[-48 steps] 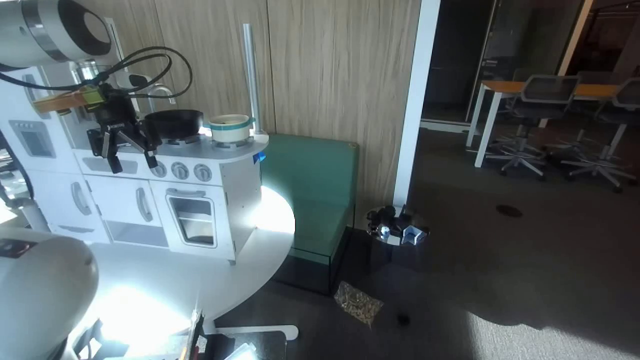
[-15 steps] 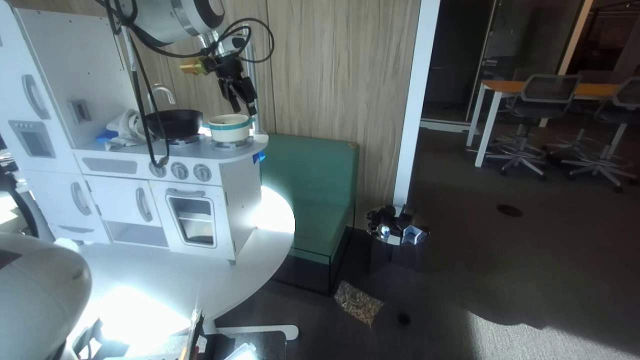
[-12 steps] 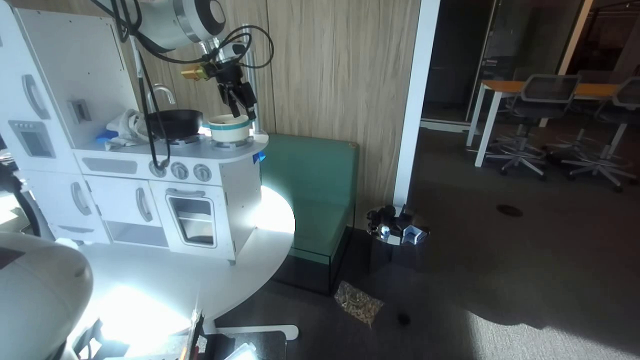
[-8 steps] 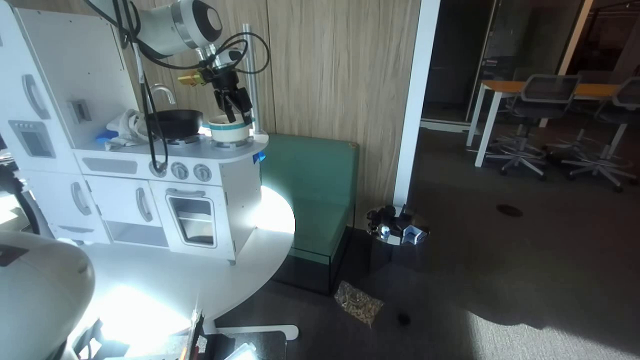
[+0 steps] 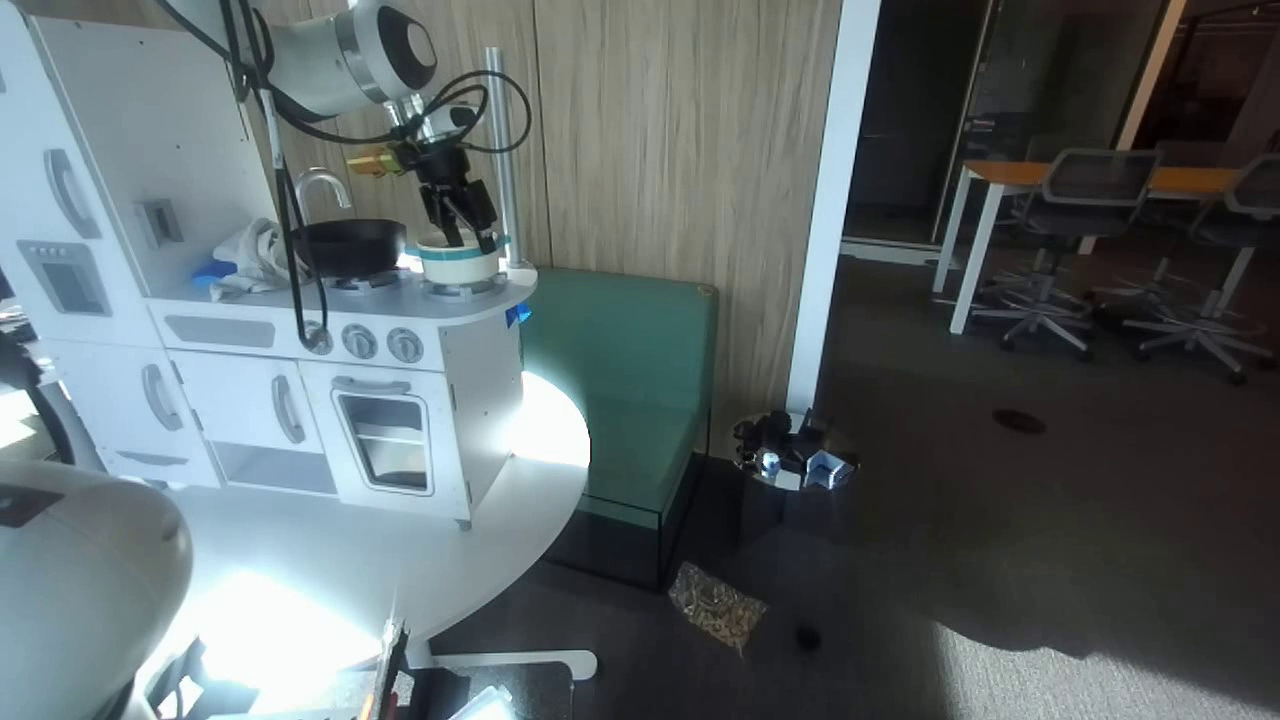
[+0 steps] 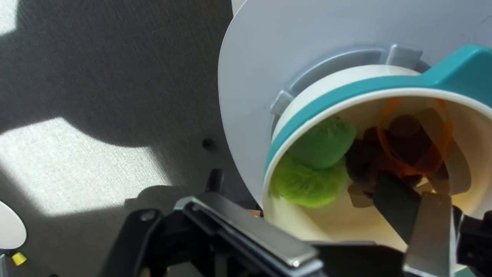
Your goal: Pour the contents in the pot into the bowl
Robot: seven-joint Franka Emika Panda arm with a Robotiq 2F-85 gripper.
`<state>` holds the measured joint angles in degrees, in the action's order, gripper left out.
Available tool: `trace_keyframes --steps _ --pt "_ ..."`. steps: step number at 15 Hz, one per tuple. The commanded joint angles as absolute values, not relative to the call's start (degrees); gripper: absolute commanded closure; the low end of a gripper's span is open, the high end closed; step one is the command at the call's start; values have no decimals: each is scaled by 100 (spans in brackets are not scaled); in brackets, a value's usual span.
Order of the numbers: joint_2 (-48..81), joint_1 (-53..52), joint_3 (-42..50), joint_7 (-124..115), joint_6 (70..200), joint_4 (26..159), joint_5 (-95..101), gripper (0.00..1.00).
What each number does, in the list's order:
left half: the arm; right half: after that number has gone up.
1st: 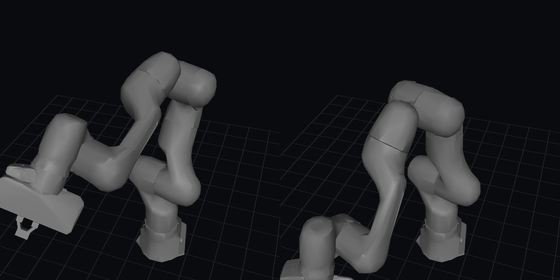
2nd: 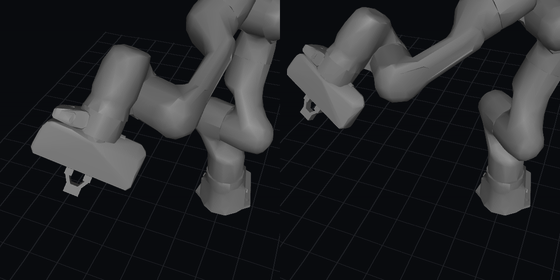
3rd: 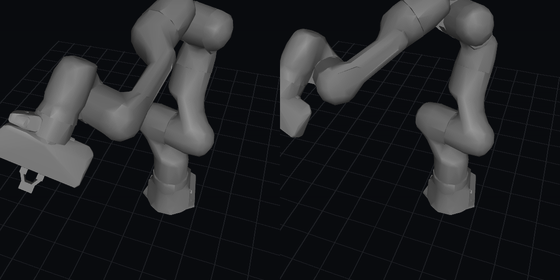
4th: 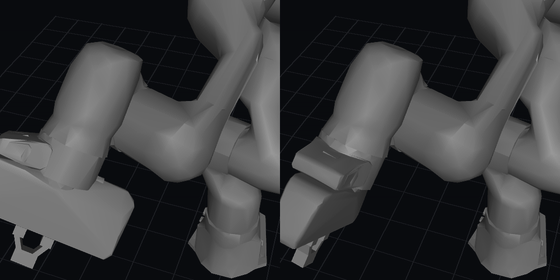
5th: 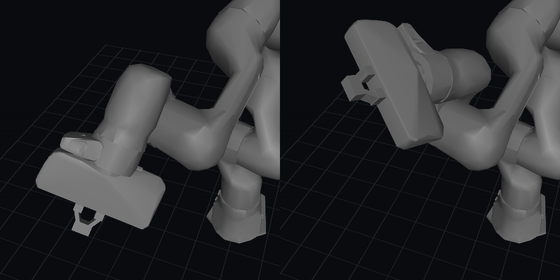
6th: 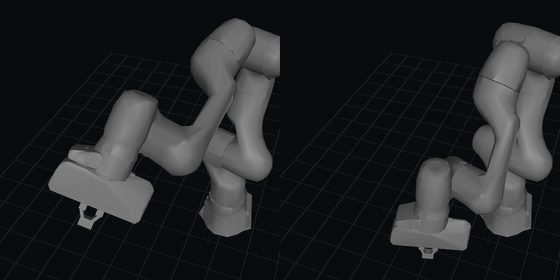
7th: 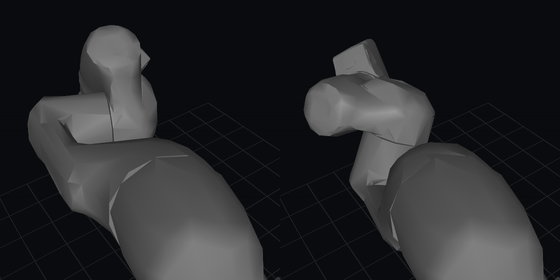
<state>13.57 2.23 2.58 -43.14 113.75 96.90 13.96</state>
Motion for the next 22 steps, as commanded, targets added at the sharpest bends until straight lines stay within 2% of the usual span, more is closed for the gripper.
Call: trace_keyframes --steps 1,4,5,6,15,17,22 --pt "1205 197 416 -4170 11451 9844 1216 0" --pt "1157 159 468 -4190 11489 9884 1257 0" --pt "1147 148 467 -4185 11482 9879 1270 25" --pt "1145 144 466 -4195 11486 9875 1273 25" --pt "1120 166 474 -4160 11461 9914 1027 95" --pt "1087 147 474 -4168 11414 9930 1064 100" --pt "904 15 461 -4352 10967 9940 1409 98"
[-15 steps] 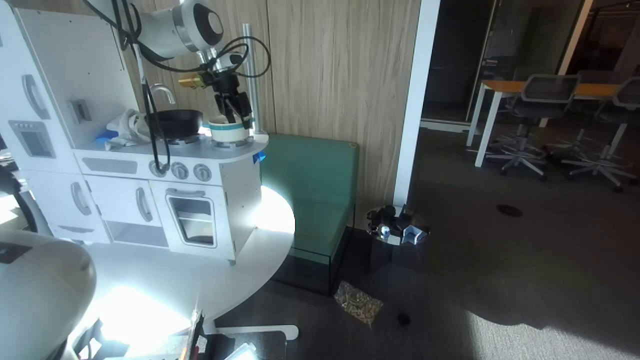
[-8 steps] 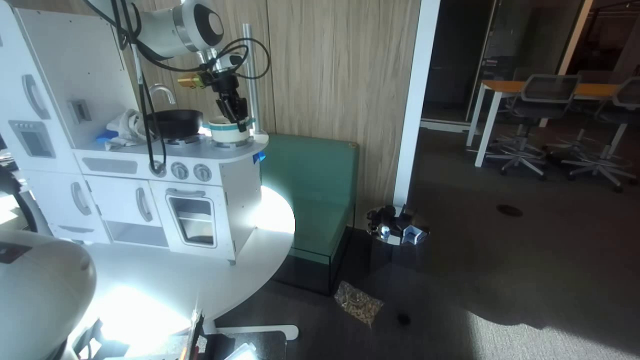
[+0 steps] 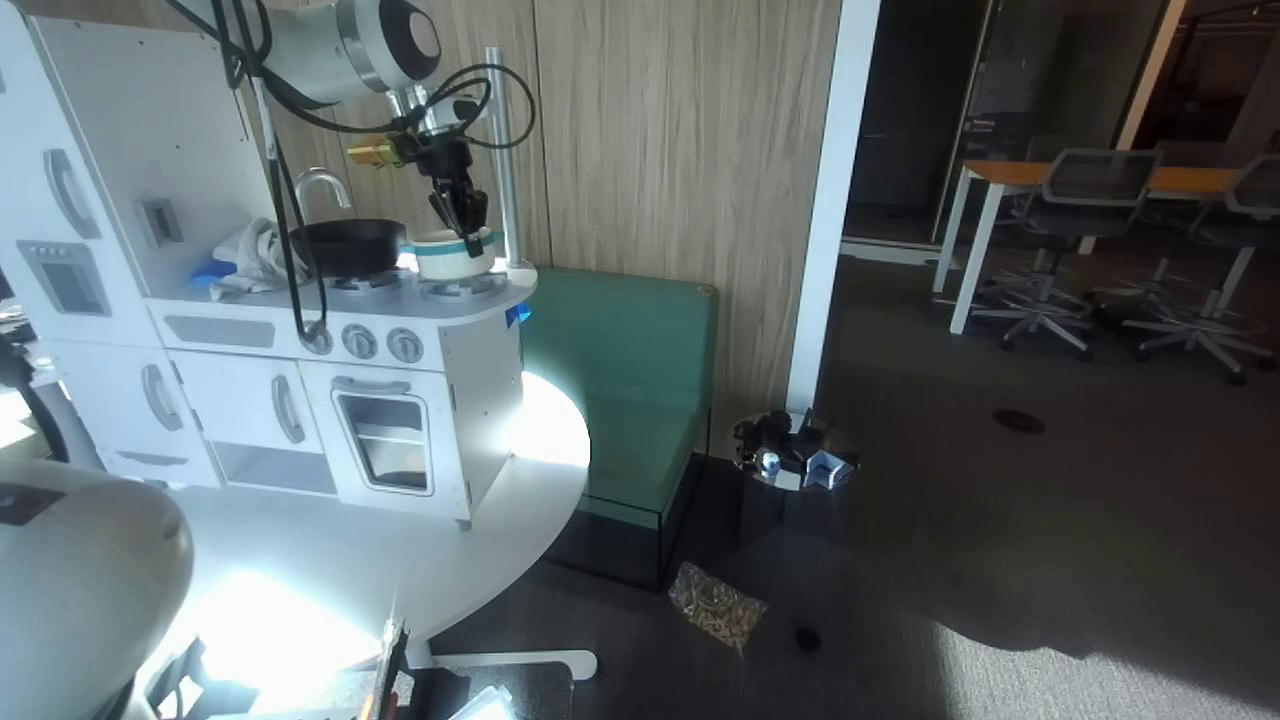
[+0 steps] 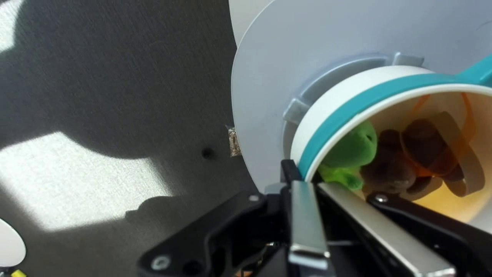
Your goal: Pour the contents in the pot into the bowl
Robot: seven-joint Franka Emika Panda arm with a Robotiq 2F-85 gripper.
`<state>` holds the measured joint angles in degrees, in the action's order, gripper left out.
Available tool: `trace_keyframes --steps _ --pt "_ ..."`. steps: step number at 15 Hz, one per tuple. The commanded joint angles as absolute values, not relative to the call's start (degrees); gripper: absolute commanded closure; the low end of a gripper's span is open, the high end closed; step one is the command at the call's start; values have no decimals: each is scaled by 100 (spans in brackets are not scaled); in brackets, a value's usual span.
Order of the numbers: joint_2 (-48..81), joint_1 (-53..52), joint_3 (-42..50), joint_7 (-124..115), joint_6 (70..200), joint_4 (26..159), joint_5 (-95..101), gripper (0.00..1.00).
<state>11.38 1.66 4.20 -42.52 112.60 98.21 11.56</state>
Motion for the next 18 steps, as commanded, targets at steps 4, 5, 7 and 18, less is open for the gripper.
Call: trace_keyframes --steps 4,5,7,18 --pt "765 -130 407 -4470 10301 9859 1883 98" --pt "717 -182 382 -4530 10090 9825 2027 98" --pt "596 -292 318 -4671 9676 9744 2374 98" --pt "978 -1004 -526 -4203 6986 8288 4936 98"
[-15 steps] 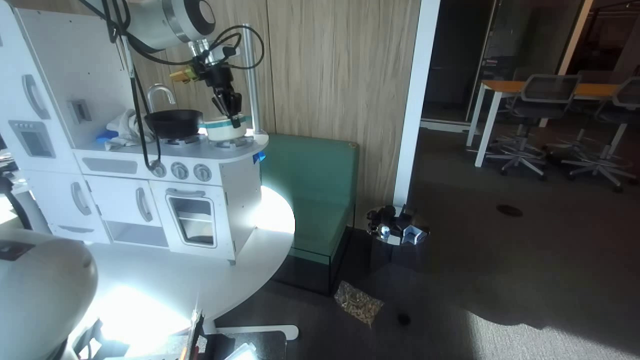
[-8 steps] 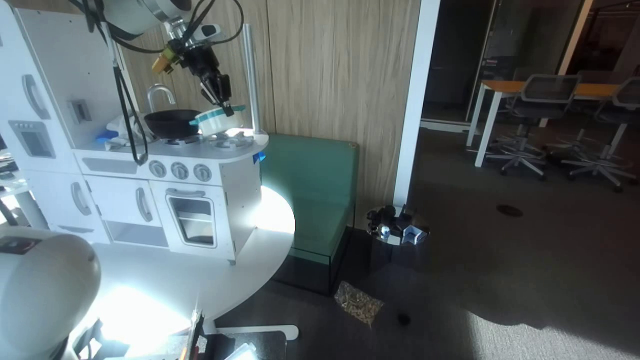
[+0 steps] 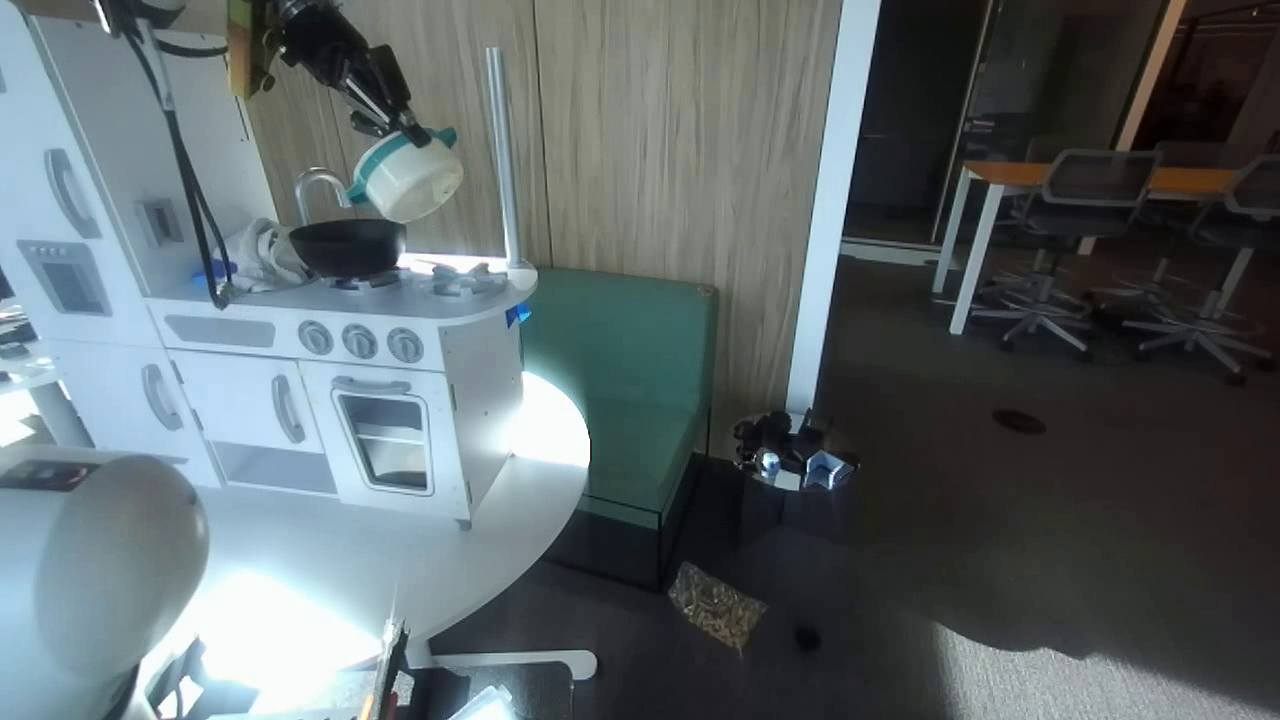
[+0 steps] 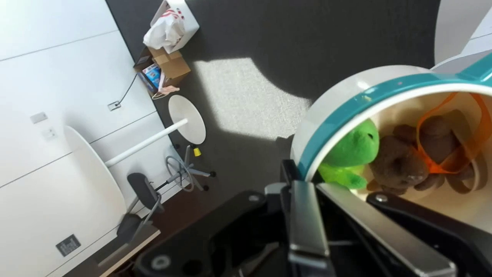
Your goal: Pour the contents in the pot into the bowl
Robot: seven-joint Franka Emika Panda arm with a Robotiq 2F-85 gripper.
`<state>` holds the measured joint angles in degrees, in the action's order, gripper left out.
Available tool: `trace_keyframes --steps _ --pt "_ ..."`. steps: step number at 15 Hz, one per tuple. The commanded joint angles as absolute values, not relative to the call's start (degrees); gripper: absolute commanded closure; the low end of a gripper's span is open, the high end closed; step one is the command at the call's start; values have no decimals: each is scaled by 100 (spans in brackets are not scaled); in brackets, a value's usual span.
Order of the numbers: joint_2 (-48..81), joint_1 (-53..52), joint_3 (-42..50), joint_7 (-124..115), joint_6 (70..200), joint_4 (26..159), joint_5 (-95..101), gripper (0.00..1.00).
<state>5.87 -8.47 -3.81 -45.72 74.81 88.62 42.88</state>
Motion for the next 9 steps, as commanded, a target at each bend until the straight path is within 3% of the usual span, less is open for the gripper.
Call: trace_keyframes --steps 1,9 --pt "1065 -1053 -567 -4083 6895 8197 5142 98" --pt "1662 -1283 -634 -2762 7172 7602 6440 98"
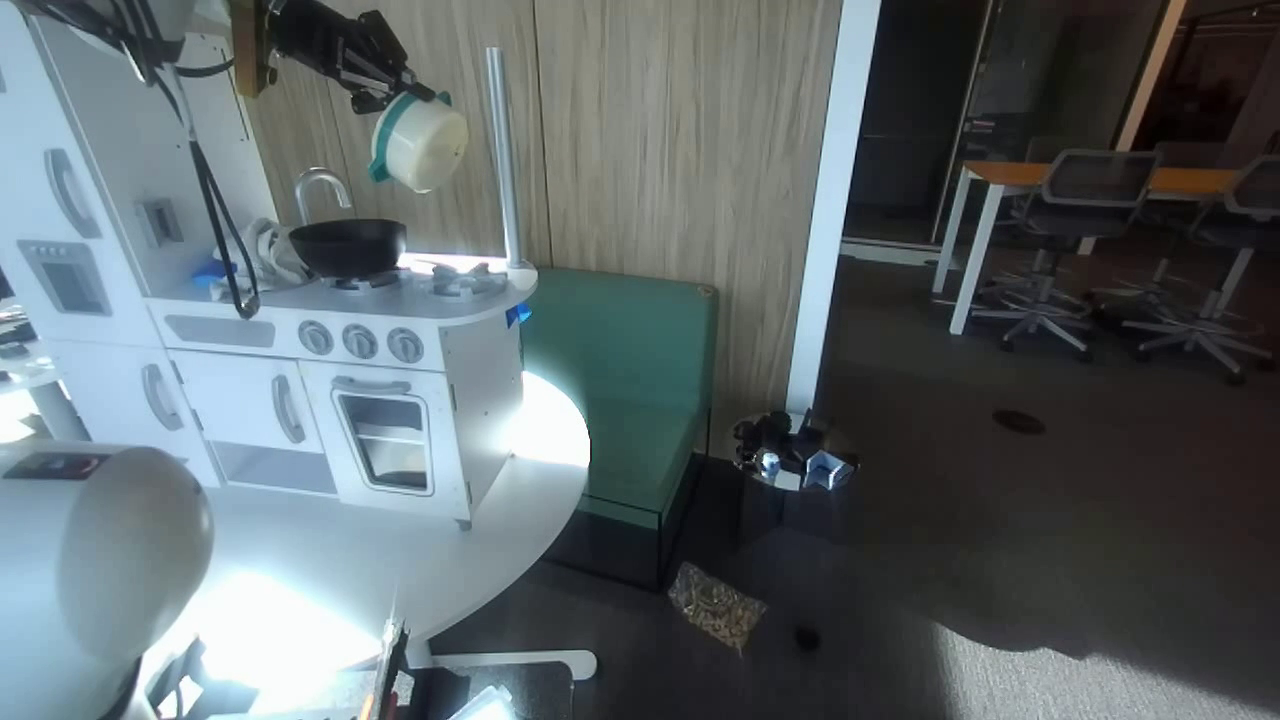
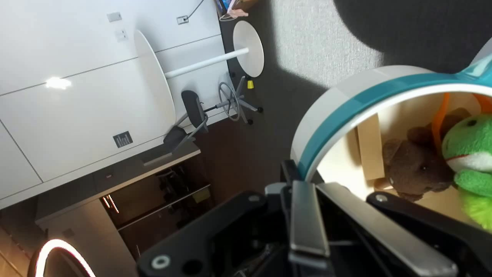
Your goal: Pour the contents in the pot into the bowl
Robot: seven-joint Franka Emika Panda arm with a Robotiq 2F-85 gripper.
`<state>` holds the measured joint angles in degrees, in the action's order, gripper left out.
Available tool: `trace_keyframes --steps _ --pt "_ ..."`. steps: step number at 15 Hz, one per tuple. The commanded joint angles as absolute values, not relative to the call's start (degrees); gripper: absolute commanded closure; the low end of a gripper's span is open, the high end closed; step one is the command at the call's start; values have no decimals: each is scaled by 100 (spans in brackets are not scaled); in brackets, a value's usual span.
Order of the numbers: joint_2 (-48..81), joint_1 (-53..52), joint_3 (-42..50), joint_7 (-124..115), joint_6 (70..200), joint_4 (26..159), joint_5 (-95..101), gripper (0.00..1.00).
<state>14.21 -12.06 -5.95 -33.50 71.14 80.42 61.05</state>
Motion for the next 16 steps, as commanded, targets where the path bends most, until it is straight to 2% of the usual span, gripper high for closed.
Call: trace_keyframes --steps 1,16 --pt "1728 -1299 -631 -2600 7206 7525 6506 98" --pt "3118 -1719 -506 -1392 7386 5952 7171 98"
